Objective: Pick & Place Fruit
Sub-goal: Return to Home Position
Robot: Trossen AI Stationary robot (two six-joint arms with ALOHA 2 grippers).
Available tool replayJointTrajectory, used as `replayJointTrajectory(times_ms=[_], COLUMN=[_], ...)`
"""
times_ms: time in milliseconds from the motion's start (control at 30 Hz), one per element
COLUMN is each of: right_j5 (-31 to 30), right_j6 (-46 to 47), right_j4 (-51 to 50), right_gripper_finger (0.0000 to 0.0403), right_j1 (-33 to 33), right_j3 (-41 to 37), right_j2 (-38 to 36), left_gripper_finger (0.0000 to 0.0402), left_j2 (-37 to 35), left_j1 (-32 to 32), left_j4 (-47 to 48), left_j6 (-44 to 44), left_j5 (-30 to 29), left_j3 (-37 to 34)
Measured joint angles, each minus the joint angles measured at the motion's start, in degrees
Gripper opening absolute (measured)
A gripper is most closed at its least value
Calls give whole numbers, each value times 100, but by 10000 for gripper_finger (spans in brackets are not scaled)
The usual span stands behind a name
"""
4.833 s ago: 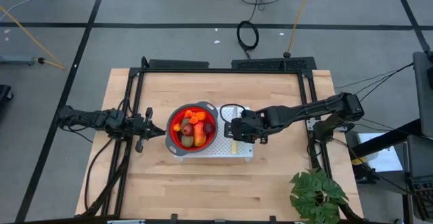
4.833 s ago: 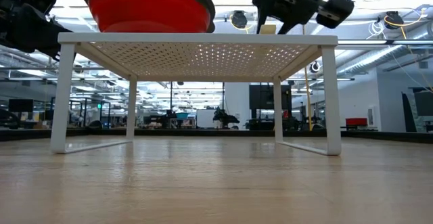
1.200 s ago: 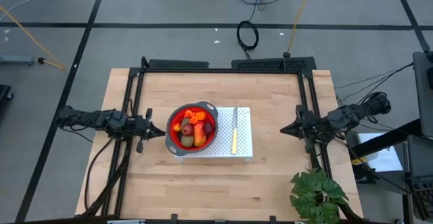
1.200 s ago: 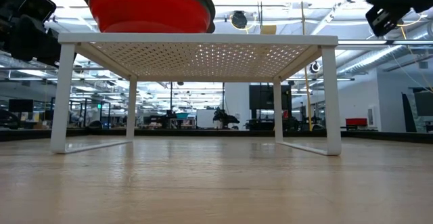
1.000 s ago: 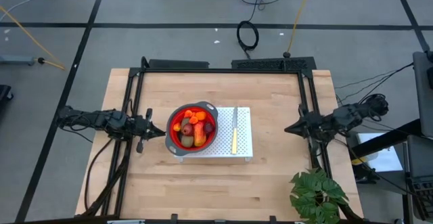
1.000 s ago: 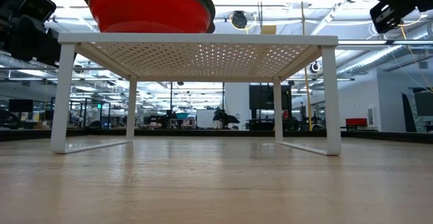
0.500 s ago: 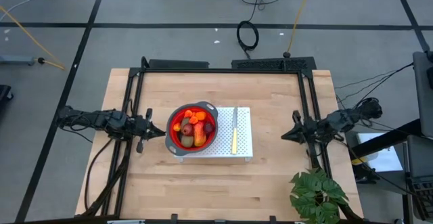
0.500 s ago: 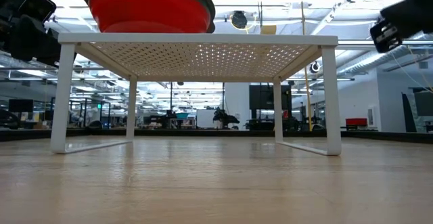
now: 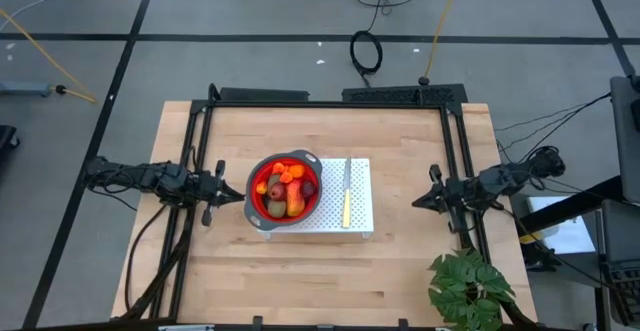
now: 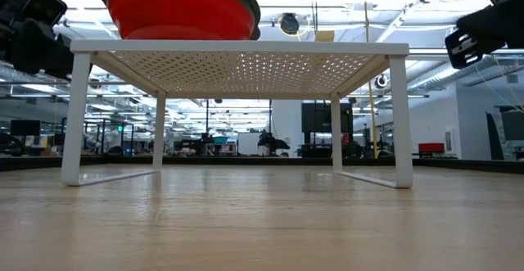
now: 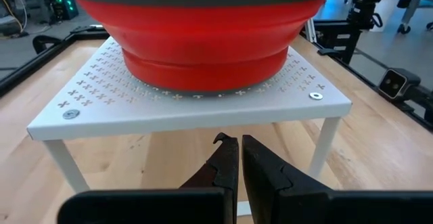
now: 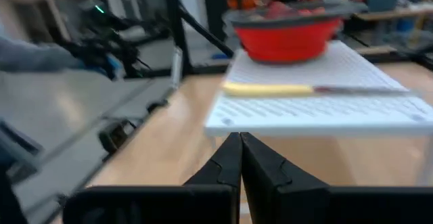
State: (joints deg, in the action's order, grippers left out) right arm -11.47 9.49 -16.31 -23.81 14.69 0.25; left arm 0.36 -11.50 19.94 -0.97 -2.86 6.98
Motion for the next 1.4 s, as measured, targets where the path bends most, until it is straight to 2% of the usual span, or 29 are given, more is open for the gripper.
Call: replayJointTrajectory(times_ms=[100,233,500,700,1067,1400], right_j5=[264,61,-36,259,270,261], right_j6=[49,-13,-480,-418,-311,-178], right_j4=[708,1232,1125,1002,852,829], right_gripper_finger=[0,0,0,0,0,0], right_j1=[0,38,391,549,734,778], right_j3=[-312,-731,-694,-681,-666,-665], right_j2=[2,10,1,0,0,0], left_gripper_finger=[19,19,19,19,19,19], left_j2=[0,0,0,0,0,0], left_j1=[1,1,-1,1,-1,1], left_j4=[0,0,4,2,-11,-347], left_j6=[113,138,149,228,431,1243], left_j5=[-12,-17,-17,-15,-19,-24], left_j3=[0,0,0,0,0,0])
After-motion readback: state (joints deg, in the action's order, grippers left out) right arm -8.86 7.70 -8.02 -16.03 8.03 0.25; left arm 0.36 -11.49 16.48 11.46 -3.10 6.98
